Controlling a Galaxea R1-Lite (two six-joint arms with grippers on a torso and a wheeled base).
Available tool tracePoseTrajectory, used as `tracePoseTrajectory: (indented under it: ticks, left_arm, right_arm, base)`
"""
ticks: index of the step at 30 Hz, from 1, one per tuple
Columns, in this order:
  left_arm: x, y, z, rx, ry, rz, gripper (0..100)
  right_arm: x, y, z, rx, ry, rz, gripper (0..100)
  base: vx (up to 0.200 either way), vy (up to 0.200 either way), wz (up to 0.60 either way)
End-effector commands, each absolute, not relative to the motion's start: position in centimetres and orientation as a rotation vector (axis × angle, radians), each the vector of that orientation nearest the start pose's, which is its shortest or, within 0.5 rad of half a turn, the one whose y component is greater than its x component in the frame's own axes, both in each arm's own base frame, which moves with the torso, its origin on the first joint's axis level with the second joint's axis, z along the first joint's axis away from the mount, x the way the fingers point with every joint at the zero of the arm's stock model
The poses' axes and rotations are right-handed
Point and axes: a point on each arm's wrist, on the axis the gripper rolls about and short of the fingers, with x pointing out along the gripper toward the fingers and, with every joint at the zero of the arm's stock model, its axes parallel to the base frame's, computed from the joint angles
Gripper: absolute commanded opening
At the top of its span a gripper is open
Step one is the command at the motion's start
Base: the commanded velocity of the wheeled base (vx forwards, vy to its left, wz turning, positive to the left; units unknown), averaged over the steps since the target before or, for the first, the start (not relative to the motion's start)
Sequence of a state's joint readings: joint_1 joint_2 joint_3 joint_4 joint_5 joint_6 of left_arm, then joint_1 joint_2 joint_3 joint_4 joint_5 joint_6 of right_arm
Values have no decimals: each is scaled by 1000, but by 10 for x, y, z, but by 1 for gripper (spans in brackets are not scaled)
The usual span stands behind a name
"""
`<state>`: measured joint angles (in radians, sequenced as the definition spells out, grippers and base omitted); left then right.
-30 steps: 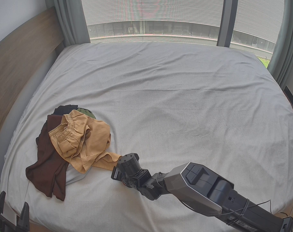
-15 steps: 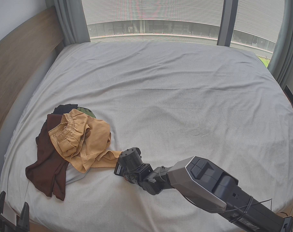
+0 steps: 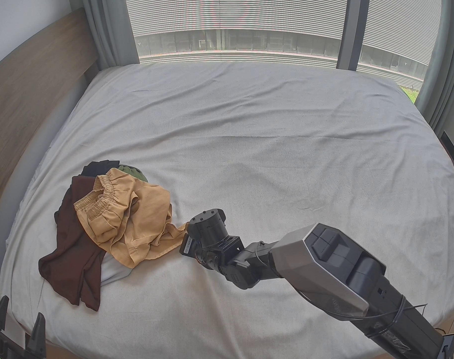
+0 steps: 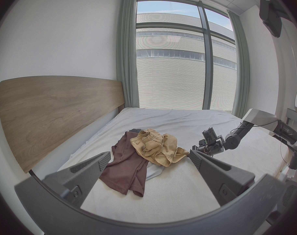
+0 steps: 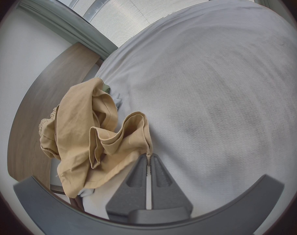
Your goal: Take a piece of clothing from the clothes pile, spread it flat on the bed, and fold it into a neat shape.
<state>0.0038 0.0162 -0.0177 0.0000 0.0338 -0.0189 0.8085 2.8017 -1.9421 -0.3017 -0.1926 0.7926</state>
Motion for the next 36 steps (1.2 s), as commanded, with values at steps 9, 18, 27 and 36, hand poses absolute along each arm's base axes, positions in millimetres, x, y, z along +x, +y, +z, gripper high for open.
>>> tracePoseTrajectory:
  ticks: [9, 18, 27, 36]
  left_arm:
    - [-22, 1, 76, -18, 6, 38, 100]
    - [-22, 1, 76, -18, 6, 37, 100]
    - [-22, 1, 76, -20, 6, 38, 100]
    - [-22, 1, 76, -20, 6, 38, 100]
  right_arm:
    - [351, 363, -16, 458, 684, 427, 0]
    - [344, 355, -21, 440, 715, 420, 0]
    - [333, 346, -27, 409, 761, 402, 0]
    - [316, 329, -29, 371, 827, 381, 0]
  base:
    - [0, 0, 0]
    - [0, 0, 0]
    - [0, 0, 0]
    - [0, 0, 0]
